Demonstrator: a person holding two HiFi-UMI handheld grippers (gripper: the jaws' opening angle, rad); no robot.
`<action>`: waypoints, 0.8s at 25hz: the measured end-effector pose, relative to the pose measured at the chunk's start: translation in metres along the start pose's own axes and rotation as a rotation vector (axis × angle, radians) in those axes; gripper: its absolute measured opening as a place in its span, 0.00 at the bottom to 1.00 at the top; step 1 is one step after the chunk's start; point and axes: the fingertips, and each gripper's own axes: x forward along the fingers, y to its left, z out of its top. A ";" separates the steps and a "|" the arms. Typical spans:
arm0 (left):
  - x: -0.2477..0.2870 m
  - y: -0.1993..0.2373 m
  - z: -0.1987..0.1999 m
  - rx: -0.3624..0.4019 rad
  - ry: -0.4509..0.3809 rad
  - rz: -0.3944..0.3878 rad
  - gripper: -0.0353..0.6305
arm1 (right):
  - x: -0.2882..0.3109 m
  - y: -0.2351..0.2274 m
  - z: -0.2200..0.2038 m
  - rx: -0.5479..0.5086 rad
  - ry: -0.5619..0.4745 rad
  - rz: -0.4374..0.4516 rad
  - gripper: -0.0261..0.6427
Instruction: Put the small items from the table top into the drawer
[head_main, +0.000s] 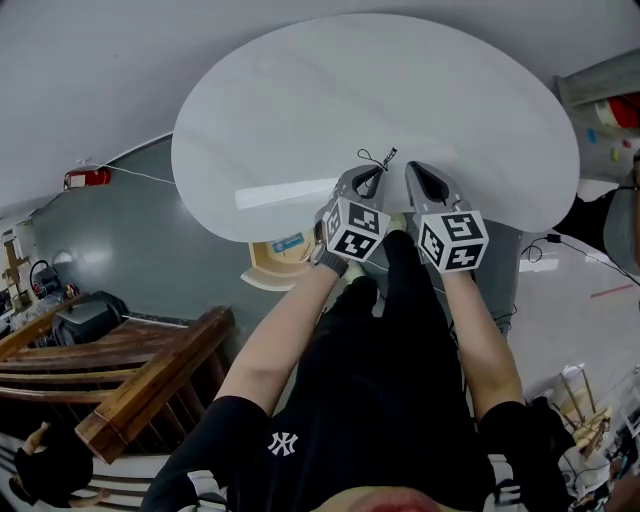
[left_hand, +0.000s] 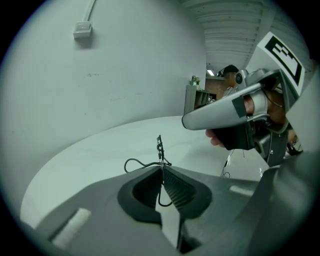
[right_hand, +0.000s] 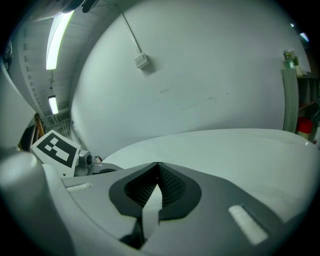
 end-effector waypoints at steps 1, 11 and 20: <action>-0.007 0.002 -0.005 -0.003 0.000 0.006 0.08 | 0.000 0.008 -0.001 -0.005 0.000 0.005 0.07; -0.066 0.021 -0.048 -0.045 -0.011 0.064 0.08 | 0.001 0.076 -0.015 -0.059 0.016 0.059 0.07; -0.111 0.043 -0.106 -0.105 0.010 0.136 0.08 | 0.019 0.138 -0.038 -0.106 0.051 0.139 0.07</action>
